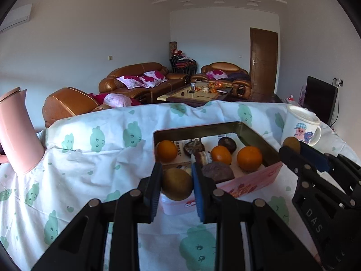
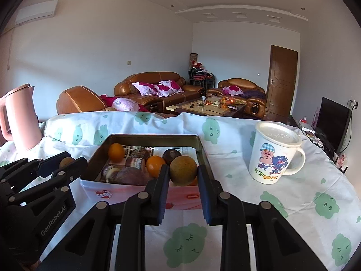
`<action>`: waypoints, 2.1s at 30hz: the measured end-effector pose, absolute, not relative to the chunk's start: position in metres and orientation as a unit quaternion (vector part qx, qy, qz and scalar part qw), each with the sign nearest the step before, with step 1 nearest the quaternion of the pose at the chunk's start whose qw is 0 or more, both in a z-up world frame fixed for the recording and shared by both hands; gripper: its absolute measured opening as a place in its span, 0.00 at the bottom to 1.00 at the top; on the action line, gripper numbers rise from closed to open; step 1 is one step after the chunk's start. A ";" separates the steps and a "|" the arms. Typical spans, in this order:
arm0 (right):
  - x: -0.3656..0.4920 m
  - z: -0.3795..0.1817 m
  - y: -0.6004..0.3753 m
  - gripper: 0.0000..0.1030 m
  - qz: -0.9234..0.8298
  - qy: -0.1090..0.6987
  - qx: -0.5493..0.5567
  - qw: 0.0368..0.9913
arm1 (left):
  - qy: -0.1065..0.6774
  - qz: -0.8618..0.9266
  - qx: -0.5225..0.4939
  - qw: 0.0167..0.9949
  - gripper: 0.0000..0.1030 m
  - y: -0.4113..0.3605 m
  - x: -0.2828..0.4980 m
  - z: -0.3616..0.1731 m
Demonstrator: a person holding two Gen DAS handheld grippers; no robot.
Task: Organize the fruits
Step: 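Carry both small brown fruits over the pink tin, then lower both tools into the tin and open them to release the fruits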
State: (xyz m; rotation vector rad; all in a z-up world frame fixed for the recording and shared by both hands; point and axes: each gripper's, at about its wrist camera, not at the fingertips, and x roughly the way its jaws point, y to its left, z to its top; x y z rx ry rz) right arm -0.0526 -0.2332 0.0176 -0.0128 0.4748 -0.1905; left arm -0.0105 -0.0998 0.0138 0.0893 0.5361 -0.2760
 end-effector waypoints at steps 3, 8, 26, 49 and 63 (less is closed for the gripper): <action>-0.051 0.019 -0.245 0.27 -0.104 0.235 0.007 0.966 | 0.265 -0.146 0.040 0.952 0.27 -0.109 -0.007 0.014; -0.046 0.021 -0.255 0.27 -0.113 0.237 0.003 0.965 | 0.276 -0.161 0.030 0.947 0.27 -0.123 0.002 0.013; -0.018 0.032 -0.273 0.27 -0.100 0.233 0.016 0.967 | 0.272 -0.172 -0.016 0.947 0.27 -0.124 0.037 0.025; 0.092 0.000 -0.293 0.27 -0.043 0.346 0.123 0.929 | 0.376 -0.112 0.025 0.920 0.27 -0.146 0.111 -0.013; 0.117 -0.012 -0.271 0.30 -0.010 0.393 0.079 0.916 | 0.361 -0.100 0.118 0.920 0.29 -0.170 0.107 -0.024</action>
